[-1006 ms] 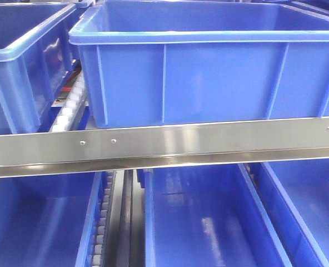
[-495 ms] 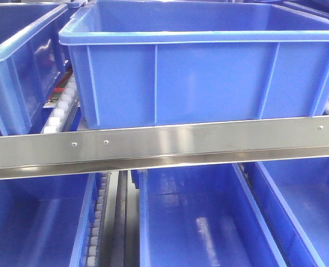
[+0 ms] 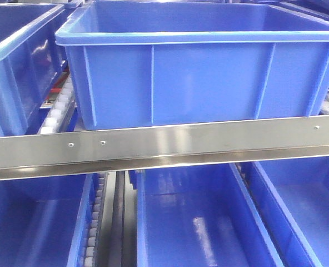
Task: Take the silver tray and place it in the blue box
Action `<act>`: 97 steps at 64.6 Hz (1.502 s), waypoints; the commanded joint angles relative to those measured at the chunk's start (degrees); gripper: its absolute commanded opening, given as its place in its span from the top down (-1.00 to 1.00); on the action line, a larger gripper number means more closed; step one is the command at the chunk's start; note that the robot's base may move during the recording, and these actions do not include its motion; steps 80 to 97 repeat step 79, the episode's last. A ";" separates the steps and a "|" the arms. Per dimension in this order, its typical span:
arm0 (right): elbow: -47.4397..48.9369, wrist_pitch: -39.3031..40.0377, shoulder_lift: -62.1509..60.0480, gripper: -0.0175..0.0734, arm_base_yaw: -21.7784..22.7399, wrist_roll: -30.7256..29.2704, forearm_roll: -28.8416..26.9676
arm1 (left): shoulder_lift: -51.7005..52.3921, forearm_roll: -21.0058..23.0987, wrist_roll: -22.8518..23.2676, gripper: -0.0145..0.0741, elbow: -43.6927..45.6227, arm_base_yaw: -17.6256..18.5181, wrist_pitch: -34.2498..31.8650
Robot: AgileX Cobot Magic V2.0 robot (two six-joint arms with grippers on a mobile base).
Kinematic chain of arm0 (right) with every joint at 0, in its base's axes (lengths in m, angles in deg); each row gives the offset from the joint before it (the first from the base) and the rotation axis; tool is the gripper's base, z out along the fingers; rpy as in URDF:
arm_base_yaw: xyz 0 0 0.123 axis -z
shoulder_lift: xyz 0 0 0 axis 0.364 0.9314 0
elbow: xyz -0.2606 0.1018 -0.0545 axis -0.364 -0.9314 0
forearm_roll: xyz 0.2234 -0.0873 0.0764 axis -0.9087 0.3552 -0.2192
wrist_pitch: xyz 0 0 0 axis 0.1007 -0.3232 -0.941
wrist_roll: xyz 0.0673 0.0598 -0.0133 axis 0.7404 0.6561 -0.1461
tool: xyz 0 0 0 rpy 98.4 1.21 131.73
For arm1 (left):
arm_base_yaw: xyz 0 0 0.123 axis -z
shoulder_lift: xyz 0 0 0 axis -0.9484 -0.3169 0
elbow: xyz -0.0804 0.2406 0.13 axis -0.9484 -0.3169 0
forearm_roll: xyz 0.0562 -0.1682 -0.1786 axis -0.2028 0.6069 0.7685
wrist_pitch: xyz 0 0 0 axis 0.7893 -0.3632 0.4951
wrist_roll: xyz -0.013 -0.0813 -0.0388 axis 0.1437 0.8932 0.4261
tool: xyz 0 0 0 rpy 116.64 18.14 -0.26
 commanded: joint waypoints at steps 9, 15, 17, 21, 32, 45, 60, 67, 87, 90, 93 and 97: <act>-13.72 17.95 -5.54 0.49 10.08 -7.53 -5.44 | 0.73 0.46 0.00 0.65 0.19 -0.22 -5.50; -21.25 24.35 -9.46 0.49 12.45 -7.53 -5.44 | 0.73 0.46 0.00 0.65 0.19 -0.22 -5.50; -23.73 26.15 -10.99 0.49 12.66 -7.53 -5.44 | 0.73 0.46 0.00 0.65 0.19 -0.22 -5.50; -26.35 26.33 -13.68 0.49 12.78 -7.53 -5.44 | 0.73 0.46 0.00 0.65 0.19 -0.22 -5.50; -26.10 23.95 -13.31 0.49 12.84 -7.48 -4.52 | 0.73 0.46 0.00 0.65 0.19 -0.22 -5.50; -26.10 23.95 -13.31 0.49 12.84 -7.48 -4.52 | 0.73 0.46 0.00 0.65 0.19 -0.22 -5.50; -26.10 23.95 -13.31 0.49 12.84 -7.48 -4.52 | 0.73 0.46 0.00 0.65 0.19 -0.22 -5.50; -26.10 23.95 -13.31 0.49 12.84 -7.48 -4.52 | 0.73 0.46 0.00 0.65 0.19 -0.22 -5.50; -26.10 23.95 -13.31 0.49 12.84 -7.48 -4.52 | 0.73 0.46 0.00 0.65 0.19 -0.22 -5.50; -26.10 23.95 -13.31 0.49 12.84 -7.48 -4.52 | 0.73 0.46 0.00 0.65 0.19 -0.22 -5.50; -26.10 23.95 -13.31 0.49 12.84 -7.48 -4.52 | 0.73 0.46 0.00 0.65 0.19 -0.22 -5.50; -26.10 23.95 -13.31 0.49 12.84 -7.48 -4.52 | 0.73 0.46 0.00 0.65 0.19 -0.22 -5.50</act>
